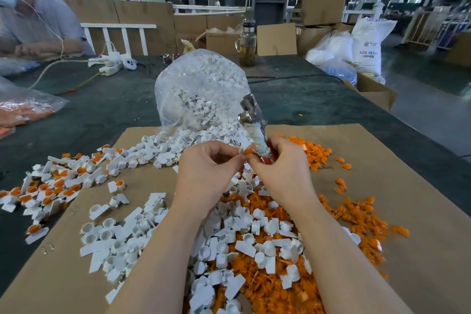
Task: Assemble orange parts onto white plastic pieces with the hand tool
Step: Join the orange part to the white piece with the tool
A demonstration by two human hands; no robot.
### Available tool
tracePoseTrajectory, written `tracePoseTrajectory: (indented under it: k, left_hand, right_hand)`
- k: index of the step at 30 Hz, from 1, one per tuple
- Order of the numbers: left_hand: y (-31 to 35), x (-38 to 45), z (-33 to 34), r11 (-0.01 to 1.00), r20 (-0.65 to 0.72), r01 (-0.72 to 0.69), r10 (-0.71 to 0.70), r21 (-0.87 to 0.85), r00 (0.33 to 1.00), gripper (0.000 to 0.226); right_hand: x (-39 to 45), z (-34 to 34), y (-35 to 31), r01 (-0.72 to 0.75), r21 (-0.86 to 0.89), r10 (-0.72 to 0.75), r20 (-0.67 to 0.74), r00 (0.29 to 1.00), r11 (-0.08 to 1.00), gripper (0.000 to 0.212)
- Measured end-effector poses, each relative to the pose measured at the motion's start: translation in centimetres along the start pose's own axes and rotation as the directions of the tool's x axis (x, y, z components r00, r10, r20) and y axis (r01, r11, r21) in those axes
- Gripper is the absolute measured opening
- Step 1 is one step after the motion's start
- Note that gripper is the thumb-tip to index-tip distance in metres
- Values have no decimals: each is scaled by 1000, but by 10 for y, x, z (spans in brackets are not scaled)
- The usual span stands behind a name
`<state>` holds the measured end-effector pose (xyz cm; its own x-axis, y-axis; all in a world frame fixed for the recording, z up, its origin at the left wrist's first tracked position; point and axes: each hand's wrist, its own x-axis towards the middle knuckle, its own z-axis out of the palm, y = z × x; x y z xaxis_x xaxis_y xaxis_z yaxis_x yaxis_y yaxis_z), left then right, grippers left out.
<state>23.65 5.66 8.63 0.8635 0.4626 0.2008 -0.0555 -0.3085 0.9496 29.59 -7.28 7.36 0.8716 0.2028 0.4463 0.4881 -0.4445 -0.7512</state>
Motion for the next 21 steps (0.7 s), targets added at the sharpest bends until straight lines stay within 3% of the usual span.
tracePoseTrajectory:
  k: [18,21]
  left_hand:
    - [-4,3,5,990,-115,-12,28,143,993,15]
    - [-3,4,5,997,-128,3,7,80,992,15]
  right_hand:
    - [0,1,0,29,22,-31,97,995,999,12]
    - [1,0,0,2,73,-9,92,996,997,4]
